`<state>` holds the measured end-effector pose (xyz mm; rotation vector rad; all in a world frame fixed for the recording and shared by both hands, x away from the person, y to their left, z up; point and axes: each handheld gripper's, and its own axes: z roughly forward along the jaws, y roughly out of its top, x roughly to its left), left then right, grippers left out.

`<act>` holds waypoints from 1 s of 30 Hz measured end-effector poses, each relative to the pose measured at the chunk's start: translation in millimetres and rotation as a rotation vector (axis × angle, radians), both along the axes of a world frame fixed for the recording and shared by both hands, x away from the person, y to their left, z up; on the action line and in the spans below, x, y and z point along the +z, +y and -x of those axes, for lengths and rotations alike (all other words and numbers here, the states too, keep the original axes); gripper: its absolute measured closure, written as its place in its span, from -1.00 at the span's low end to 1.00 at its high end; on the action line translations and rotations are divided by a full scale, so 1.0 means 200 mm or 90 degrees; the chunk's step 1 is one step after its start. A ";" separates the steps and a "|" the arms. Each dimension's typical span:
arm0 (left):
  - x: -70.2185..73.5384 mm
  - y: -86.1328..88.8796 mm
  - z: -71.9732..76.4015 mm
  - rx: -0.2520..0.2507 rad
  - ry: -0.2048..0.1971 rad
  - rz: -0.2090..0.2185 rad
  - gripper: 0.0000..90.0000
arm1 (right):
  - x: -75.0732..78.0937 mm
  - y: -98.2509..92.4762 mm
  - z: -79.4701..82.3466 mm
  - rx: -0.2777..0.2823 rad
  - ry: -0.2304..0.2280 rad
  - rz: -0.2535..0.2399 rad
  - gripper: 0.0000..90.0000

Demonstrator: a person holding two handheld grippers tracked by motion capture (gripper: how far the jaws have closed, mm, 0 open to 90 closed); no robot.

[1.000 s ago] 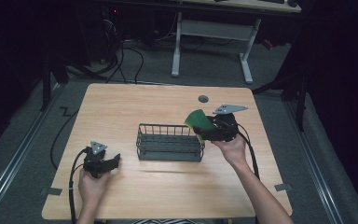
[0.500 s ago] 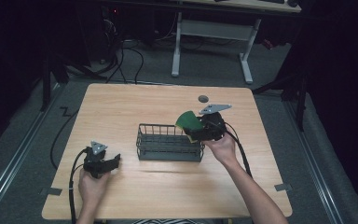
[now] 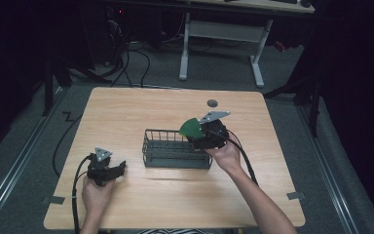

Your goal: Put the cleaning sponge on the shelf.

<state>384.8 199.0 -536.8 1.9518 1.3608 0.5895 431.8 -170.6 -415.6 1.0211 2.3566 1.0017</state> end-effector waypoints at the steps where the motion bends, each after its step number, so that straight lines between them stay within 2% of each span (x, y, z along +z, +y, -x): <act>1: 0.00 0.00 0.00 0.000 0.000 0.000 -0.33 | 0.00 0.00 0.00 0.000 0.001 -0.003 -0.33; 7: 0.00 0.00 0.00 0.001 -0.001 0.001 -0.33 | -0.03 0.02 -0.01 0.010 0.010 -0.004 -0.34; 18: 0.00 0.00 0.00 0.002 0.000 0.004 -0.32 | -0.06 0.05 -0.01 0.013 0.006 0.026 -0.35; 26: 0.00 0.00 0.00 0.004 -0.001 0.000 -0.32 | -0.09 0.04 -0.01 0.018 0.018 0.038 -0.35; 30: 0.00 0.00 0.00 0.004 -0.001 0.000 -0.32 | -0.10 0.03 0.00 0.018 0.020 0.028 -0.34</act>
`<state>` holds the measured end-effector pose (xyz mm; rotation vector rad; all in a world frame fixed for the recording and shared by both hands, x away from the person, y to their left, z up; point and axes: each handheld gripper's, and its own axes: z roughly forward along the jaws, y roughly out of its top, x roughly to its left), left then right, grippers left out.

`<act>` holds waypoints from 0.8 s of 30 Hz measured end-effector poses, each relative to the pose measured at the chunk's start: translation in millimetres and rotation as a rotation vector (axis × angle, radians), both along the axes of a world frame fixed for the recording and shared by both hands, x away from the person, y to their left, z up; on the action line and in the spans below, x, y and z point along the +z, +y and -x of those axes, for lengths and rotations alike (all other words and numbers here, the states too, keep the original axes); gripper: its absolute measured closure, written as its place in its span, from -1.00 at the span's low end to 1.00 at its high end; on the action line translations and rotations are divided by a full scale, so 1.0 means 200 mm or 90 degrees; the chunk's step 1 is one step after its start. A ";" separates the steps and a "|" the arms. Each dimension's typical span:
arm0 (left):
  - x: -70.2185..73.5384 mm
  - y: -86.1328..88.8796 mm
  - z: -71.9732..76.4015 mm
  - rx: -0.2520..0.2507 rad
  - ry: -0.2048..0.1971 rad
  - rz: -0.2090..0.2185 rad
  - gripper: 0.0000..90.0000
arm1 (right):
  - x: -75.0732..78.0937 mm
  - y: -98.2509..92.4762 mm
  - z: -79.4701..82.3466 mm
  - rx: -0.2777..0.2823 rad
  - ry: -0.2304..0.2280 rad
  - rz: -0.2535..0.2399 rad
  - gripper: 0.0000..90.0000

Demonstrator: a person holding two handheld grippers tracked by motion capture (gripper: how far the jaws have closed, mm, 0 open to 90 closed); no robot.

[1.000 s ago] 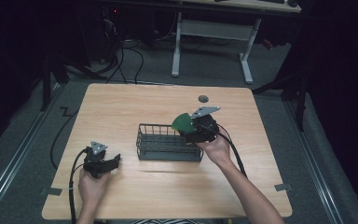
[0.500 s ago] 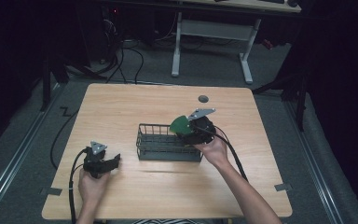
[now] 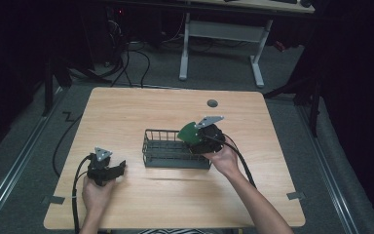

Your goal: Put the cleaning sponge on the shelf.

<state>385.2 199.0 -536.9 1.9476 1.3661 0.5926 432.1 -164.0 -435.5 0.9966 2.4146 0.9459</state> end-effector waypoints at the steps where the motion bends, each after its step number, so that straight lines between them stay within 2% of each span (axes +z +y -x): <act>1: 0.00 0.00 0.00 0.000 0.000 0.000 -0.32 | 0.00 0.00 0.00 -0.001 0.002 0.000 -0.35; 10: 0.00 0.00 0.00 0.000 0.000 0.000 -0.32 | 0.00 -0.01 0.01 0.004 0.006 0.010 -0.35; 18: 0.00 0.00 0.00 0.000 0.000 0.000 -0.32 | -0.01 -0.01 0.02 0.006 0.014 0.007 -0.42; 24: 0.00 0.00 0.00 -0.001 0.001 0.000 -0.32 | 0.02 -0.04 0.03 0.006 0.006 -0.016 -0.43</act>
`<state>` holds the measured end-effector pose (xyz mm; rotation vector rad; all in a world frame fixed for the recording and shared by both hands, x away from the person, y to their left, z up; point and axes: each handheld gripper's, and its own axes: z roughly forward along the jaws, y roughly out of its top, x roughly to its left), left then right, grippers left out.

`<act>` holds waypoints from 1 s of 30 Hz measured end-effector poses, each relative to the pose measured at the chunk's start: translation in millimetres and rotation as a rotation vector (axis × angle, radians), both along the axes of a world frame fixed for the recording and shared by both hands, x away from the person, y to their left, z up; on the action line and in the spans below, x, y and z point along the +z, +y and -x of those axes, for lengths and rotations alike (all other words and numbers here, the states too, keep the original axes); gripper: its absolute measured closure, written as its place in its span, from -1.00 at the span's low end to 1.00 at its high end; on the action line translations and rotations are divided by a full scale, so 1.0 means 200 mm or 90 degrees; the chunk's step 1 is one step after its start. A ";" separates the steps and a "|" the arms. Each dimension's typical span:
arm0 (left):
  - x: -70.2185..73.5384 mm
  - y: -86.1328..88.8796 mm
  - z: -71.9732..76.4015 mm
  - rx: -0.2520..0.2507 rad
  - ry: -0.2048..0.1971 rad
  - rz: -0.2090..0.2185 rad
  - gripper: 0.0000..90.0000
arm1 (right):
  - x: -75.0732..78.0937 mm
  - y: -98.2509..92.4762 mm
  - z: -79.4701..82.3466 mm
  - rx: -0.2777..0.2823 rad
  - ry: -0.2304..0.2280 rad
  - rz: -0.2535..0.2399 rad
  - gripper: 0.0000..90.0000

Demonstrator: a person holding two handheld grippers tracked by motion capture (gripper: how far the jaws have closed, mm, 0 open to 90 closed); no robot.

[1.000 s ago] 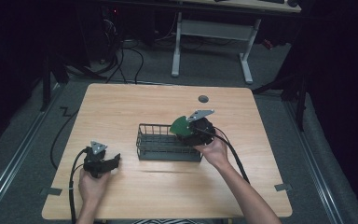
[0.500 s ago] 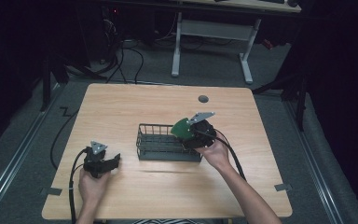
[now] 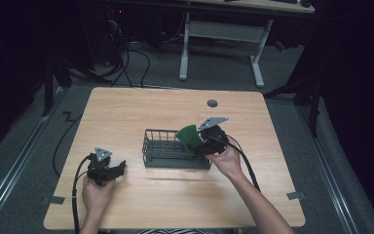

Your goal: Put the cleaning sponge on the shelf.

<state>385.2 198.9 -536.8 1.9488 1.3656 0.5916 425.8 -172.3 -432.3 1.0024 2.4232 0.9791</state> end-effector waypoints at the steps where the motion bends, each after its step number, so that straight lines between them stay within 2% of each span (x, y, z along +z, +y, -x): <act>1: 0.00 0.00 0.00 0.000 0.000 0.000 -0.32 | 0.00 -0.01 0.00 0.000 -0.002 -0.004 -0.42; 7: 0.00 0.00 0.00 -0.001 0.000 0.000 -0.32 | 0.02 -0.06 0.04 -0.015 -0.020 -0.033 -0.30; 10: 0.00 0.00 0.00 -0.001 0.000 -0.001 -0.33 | 0.02 -0.11 0.06 -0.025 -0.017 -0.046 -0.21; 13: 0.00 0.00 0.00 -0.001 0.000 -0.001 -0.33 | 0.04 -0.16 0.09 -0.039 -0.035 -0.063 -0.13; 19: 0.00 0.00 0.00 0.000 -0.001 -0.001 -0.33 | 0.06 -0.29 0.16 -0.081 -0.055 -0.106 -0.10; 24: 0.00 0.00 0.00 -0.001 0.000 -0.001 -0.33 | 0.05 -0.39 0.19 -0.110 -0.051 -0.113 -0.11; 25: 0.00 0.00 0.00 -0.001 0.000 -0.001 -0.33 | 0.04 -0.42 0.20 -0.119 -0.055 -0.125 -0.11; 30: 0.00 0.00 0.00 -0.001 0.000 -0.001 -0.33 | 0.02 -0.53 0.26 -0.151 -0.055 -0.145 -0.11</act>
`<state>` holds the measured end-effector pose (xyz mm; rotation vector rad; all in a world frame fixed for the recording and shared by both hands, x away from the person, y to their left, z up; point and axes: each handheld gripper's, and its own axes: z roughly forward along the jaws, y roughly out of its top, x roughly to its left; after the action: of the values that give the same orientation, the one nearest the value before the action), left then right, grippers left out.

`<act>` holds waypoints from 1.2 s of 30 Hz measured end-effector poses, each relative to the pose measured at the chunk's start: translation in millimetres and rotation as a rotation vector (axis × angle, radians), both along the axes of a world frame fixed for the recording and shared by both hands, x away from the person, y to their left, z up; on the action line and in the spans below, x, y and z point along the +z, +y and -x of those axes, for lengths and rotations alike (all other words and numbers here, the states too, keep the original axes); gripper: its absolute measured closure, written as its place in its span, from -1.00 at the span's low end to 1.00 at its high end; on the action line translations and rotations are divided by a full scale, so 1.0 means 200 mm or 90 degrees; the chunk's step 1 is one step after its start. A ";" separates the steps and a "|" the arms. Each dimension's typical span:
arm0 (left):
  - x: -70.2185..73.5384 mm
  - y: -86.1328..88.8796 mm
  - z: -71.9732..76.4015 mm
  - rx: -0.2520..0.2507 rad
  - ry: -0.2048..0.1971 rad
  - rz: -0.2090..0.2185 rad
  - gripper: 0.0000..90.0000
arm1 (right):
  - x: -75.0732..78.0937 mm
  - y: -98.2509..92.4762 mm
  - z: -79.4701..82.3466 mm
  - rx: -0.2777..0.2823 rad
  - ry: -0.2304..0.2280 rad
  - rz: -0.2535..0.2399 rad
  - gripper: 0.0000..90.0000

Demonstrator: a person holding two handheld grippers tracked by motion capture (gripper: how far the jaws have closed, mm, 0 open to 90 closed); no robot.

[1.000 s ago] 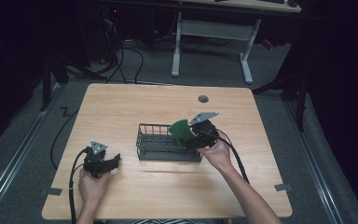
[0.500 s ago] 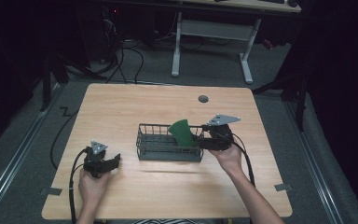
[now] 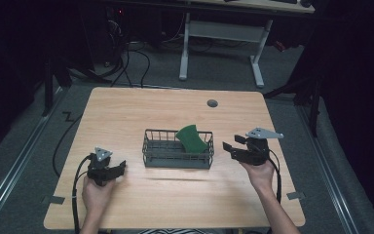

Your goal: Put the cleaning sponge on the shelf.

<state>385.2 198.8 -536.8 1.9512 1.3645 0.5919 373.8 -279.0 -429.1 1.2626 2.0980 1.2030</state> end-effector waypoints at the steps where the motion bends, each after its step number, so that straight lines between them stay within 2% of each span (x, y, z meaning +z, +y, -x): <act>1: 0.00 0.00 0.00 0.000 0.000 0.000 -0.33 | -0.01 -0.02 0.01 -0.005 0.002 -0.001 -0.11; 7: 0.00 0.00 0.00 0.000 0.000 0.000 -0.33 | -0.04 -0.13 0.06 -0.039 0.003 -0.024 -0.10; 16: 0.00 0.00 0.00 0.000 0.000 0.000 -0.33 | -0.13 -0.24 0.11 -0.078 0.013 -0.048 -0.11; 26: 0.00 0.00 0.00 0.001 0.000 0.001 -0.33 | -0.25 -0.34 0.15 -0.125 0.030 -0.044 -0.11; 36: 0.00 0.00 0.00 0.000 0.000 0.001 -0.33 | -0.37 -0.37 0.14 -0.157 0.045 -0.010 -0.12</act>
<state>385.2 198.9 -536.8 1.9489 1.3645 0.5908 344.9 -353.8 -502.2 1.5398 1.9154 1.0816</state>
